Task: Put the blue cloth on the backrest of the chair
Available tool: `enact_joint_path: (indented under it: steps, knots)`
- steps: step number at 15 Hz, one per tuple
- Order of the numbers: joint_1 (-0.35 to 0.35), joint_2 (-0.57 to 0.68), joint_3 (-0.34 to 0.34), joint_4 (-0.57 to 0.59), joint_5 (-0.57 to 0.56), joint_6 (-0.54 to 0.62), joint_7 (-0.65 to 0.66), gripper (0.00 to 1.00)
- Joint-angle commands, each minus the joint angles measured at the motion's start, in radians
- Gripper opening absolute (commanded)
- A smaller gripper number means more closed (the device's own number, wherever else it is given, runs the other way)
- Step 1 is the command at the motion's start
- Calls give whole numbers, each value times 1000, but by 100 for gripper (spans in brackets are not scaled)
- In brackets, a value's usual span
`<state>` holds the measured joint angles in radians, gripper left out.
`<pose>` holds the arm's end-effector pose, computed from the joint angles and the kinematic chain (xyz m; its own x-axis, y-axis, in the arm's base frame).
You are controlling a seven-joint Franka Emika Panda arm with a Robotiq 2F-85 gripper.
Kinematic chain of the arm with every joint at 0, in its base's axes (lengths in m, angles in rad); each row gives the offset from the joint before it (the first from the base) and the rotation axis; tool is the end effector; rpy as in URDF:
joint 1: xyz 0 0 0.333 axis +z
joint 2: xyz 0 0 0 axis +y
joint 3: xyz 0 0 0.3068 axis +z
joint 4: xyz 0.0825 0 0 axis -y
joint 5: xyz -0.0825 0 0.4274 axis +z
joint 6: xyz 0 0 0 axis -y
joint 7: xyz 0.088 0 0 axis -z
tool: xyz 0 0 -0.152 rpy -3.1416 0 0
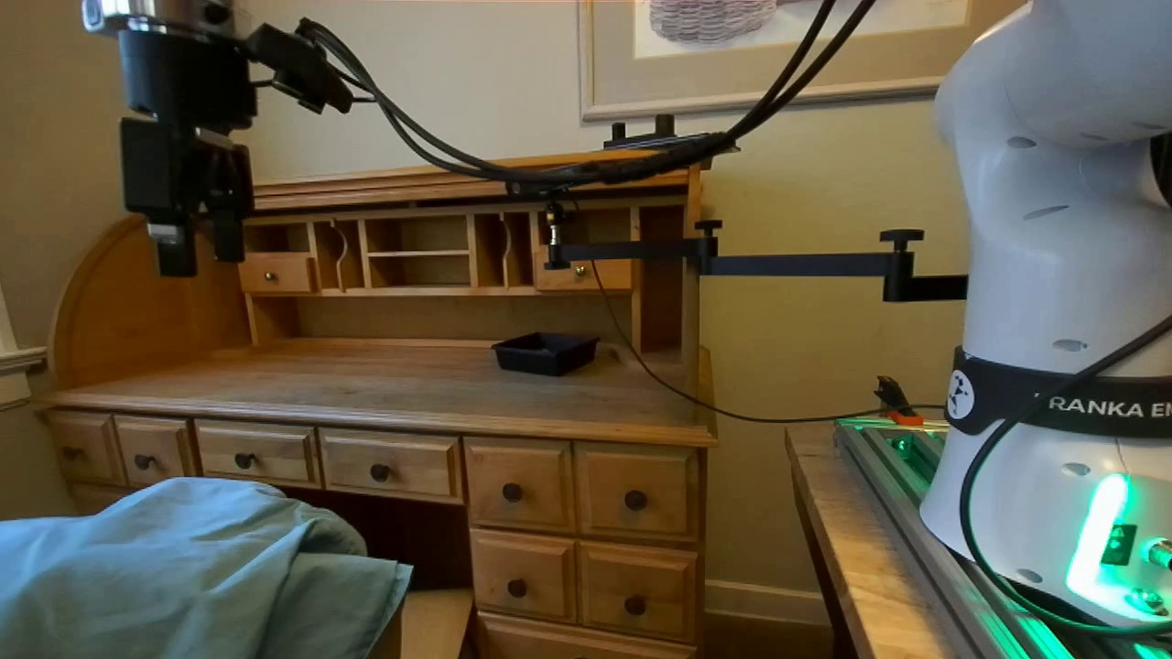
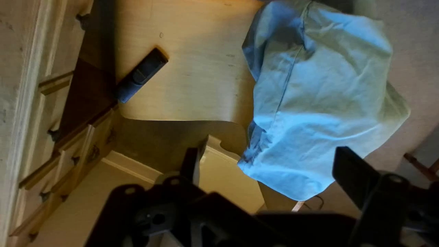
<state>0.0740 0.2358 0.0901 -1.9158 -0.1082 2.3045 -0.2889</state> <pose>0.6570 0.1017 0.3104 0.8599 0.4948 0.1254 0.4837 -0.8683 0.1097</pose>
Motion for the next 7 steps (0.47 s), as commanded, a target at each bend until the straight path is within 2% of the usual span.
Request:
enact_joint_path:
  steps: [1,4,6,7]
  knots:
    - [29,7,-10,-32,-10,75,226,100]
    - [35,14,4,-51,2,121,242,100]
    - [29,10,19,-74,0,153,147,100]
    - [34,23,9,-37,-2,110,194,100]
